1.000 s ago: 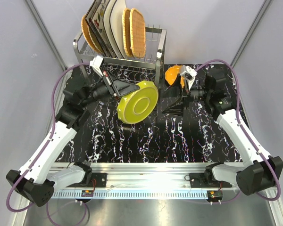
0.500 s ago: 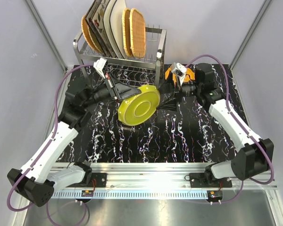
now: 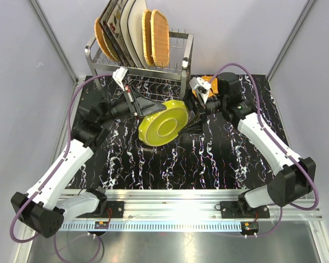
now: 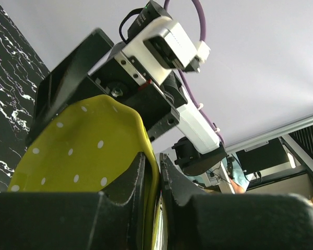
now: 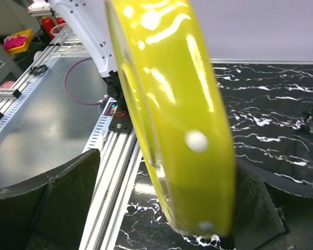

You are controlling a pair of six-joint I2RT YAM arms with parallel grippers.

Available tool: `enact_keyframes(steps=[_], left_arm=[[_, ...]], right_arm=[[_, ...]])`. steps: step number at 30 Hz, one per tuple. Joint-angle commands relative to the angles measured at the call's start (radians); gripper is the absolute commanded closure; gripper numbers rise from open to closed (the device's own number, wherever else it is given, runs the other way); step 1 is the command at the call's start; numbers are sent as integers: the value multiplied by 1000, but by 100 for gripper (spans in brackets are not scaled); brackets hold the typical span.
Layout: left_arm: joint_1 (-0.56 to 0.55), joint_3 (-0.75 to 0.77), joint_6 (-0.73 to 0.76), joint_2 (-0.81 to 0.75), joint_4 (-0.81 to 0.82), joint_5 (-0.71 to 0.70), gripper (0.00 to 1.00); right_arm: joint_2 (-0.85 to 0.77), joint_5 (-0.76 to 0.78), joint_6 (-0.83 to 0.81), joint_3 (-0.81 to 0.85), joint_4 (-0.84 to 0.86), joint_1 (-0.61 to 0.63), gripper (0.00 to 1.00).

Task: Unload the plates from the dish rack
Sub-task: Pass the plate from the left arm to the right

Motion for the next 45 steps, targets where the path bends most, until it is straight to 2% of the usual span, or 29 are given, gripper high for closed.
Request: enact_keyframes(steps=[1,6,10,11,14,15,20,21,27,30,33,34,38,41,45], left_arm=[[-1,24,-50,-3,181,46,100],[-2,26,-56,7,199,72,100],[-2,23,-69,12,222,82,100],[-1,21,-74,15,227,85,100],[-2,18,-85,17,247,101,100],[-2,15,-88,21,259,102,100],[-2,4,-96,26,279,118,100],[-2,4,-97,27,283,121,100],[2,-5,-88,23,284,118,100],[18,-11,-77,14,280,105,100],[47,-13,-59,1,259,98,93],[62,-14,-51,-3,256,98,81],[85,-29,-51,-20,265,93,47],[88,-42,-46,-29,268,90,37],[91,-45,-5,-38,235,78,34]], right_arm=[[7,-52,-109,53,-75,31,4],[32,-64,-133,79,-121,48,12],[50,-75,-134,92,-130,53,27],[56,-76,-133,95,-130,53,33],[67,-87,-125,102,-129,54,42],[72,-94,-120,107,-132,53,49],[78,-127,-116,113,-129,54,67],[78,-137,-113,115,-129,53,75],[63,-170,-94,118,-135,53,99],[30,-167,-93,101,-139,53,100],[-16,-151,-74,78,-130,53,100],[-38,-144,-67,73,-127,53,100],[-108,-53,22,7,-63,53,100],[-155,-15,92,-48,-3,51,100],[-209,69,148,-108,33,53,100]])
